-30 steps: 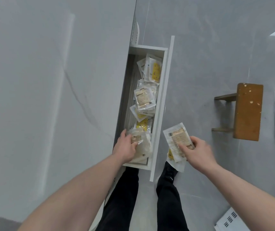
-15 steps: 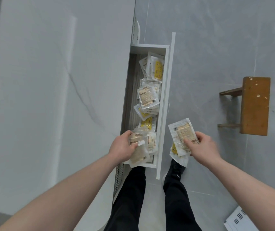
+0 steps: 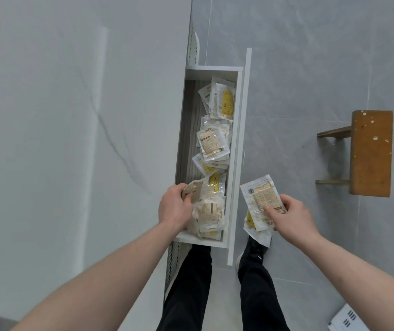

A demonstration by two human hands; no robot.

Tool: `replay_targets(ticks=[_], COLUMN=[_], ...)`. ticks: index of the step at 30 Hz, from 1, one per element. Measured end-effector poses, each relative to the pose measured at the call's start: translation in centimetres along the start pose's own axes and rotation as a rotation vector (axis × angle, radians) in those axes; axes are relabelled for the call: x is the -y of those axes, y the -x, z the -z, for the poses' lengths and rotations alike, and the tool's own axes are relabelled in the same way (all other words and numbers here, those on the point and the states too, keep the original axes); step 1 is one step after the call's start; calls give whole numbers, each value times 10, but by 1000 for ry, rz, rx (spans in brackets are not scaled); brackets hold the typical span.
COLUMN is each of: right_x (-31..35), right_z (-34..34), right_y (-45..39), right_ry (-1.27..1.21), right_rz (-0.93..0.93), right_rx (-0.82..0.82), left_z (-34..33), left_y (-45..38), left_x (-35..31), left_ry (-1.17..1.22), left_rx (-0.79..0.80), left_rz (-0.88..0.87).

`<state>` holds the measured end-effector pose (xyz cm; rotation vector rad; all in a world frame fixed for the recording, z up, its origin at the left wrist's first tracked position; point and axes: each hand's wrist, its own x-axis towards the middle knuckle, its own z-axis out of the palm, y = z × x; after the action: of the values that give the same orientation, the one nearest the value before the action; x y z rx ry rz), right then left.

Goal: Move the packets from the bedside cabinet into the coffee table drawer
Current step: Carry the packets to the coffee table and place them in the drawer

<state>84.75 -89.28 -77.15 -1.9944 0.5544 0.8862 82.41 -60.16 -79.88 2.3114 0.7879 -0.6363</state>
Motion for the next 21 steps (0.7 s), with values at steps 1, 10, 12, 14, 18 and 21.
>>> replay_targets(ticks=[1, 10, 12, 14, 18, 21], right_x=[0, 24, 30, 36, 45, 48], right_z=[-1, -3, 0, 4, 8, 7], right_y=[0, -17, -24, -29, -35, -36], right_ry=[-8, -143, -159, -175, -202, -218], right_rz=[1, 10, 17, 26, 31, 19], right_rx=[-1, -25, -38, -54, -55, -38], left_z=[1, 27, 32, 34, 36, 39], left_y=[2, -48, -73, -96, -131, -137], left_x=[3, -42, -61, -81, -108, -108], left_ry=[57, 316, 284, 235, 142, -76], left_rx=[4, 85, 102, 104, 91, 40], left_rz=[-2, 44, 13, -15, -63, -68])
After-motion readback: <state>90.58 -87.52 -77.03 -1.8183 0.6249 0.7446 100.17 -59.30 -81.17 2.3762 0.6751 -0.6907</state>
